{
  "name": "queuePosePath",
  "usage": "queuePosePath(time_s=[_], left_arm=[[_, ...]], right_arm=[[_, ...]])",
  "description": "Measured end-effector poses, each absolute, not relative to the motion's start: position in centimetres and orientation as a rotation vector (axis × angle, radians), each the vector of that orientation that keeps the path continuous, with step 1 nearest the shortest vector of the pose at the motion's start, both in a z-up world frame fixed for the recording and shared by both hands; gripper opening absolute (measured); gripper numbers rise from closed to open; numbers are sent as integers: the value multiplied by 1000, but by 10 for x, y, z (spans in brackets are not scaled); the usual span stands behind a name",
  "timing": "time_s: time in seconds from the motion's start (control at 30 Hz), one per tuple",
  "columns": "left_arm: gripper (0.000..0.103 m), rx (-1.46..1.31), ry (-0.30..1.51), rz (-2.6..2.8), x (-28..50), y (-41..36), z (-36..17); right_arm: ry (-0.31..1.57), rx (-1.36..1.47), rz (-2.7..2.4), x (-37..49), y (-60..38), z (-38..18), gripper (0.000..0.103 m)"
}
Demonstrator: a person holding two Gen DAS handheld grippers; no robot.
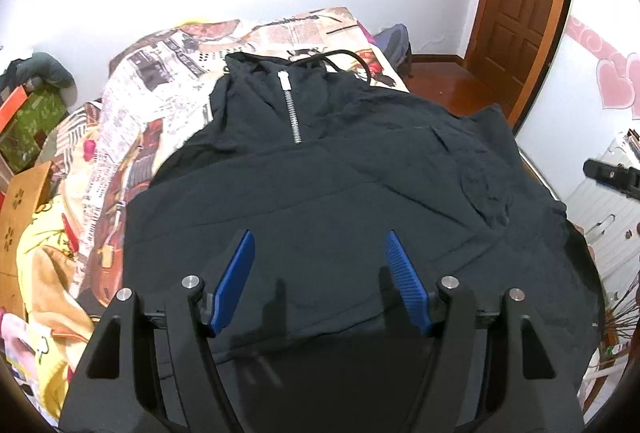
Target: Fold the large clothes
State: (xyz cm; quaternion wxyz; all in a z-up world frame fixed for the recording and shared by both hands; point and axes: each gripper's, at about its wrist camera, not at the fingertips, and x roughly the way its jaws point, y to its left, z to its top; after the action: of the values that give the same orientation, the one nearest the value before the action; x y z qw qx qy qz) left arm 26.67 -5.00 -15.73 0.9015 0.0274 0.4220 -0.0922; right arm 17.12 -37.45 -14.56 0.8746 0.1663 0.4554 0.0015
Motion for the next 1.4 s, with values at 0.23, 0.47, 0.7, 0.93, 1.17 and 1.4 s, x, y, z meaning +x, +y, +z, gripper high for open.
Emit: queuePosePath(time_s=[0.23, 0.47, 0.7, 0.93, 1.17, 1.4], left_arm=[[67, 58, 930, -219, 273, -66, -179], [67, 49, 962, -224, 275, -69, -189], [67, 45, 964, -204, 276, -64, -188], [67, 52, 959, -193, 271, -61, -185], [67, 62, 948, -183, 266, -56, -182], [67, 55, 935, -188, 261, -53, -178]], right_arm=[[1074, 599, 25, 179, -407, -192, 74], [1110, 709, 39, 197, -417, -219, 75], [1130, 726, 16, 218, -430, -234, 77], [1144, 696, -72, 234, -433, -244, 64], [1036, 626, -143, 221, -442, -211, 22], [857, 484, -75, 203, -418, -136, 9]])
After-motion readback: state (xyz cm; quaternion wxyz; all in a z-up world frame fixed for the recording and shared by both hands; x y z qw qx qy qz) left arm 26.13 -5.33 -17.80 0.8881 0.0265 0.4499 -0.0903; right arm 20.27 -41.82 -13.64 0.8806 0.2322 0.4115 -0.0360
